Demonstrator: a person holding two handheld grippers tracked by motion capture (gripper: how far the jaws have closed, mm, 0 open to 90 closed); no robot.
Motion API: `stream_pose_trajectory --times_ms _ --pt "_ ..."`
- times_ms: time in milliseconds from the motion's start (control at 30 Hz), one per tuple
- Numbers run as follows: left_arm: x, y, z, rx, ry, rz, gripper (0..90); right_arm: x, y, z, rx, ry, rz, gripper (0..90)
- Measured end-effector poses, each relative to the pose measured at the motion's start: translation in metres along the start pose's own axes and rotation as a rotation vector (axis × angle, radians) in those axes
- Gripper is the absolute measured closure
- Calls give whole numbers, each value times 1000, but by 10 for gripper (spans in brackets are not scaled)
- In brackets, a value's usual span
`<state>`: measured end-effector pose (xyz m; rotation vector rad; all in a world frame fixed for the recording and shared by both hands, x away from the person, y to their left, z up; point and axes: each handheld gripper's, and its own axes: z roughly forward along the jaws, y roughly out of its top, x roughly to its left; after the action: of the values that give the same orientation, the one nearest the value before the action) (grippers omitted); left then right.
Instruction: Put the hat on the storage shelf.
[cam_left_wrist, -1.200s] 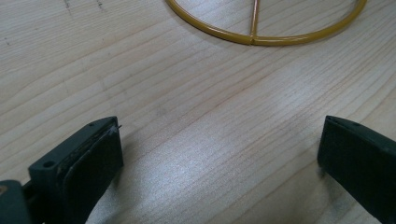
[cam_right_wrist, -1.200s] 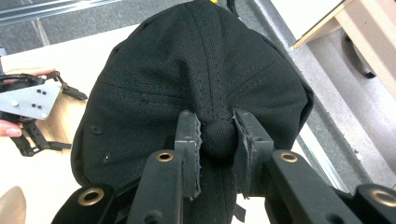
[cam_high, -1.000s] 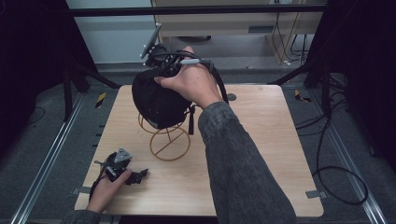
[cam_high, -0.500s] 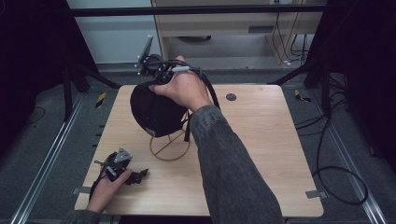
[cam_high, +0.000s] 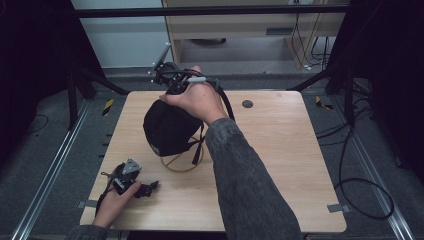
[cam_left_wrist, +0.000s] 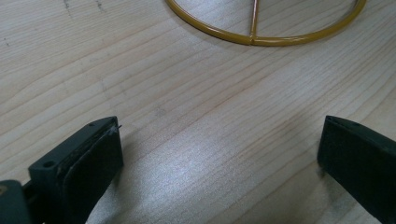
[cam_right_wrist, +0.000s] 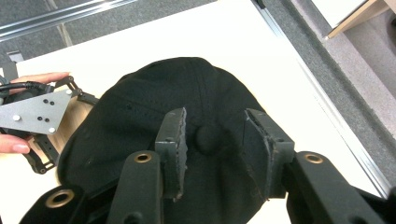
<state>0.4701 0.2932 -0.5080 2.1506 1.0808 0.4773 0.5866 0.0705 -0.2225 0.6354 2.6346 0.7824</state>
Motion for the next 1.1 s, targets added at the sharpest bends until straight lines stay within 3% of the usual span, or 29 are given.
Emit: stream_pose_trajectory --times_ms 600,1100 --pt "0 0 0 0 0 0 0 -1 -3 0 -22 11 22 589" --pt "0 0 0 0 -1 -3 0 1 -4 -11 -110 13 56 409"
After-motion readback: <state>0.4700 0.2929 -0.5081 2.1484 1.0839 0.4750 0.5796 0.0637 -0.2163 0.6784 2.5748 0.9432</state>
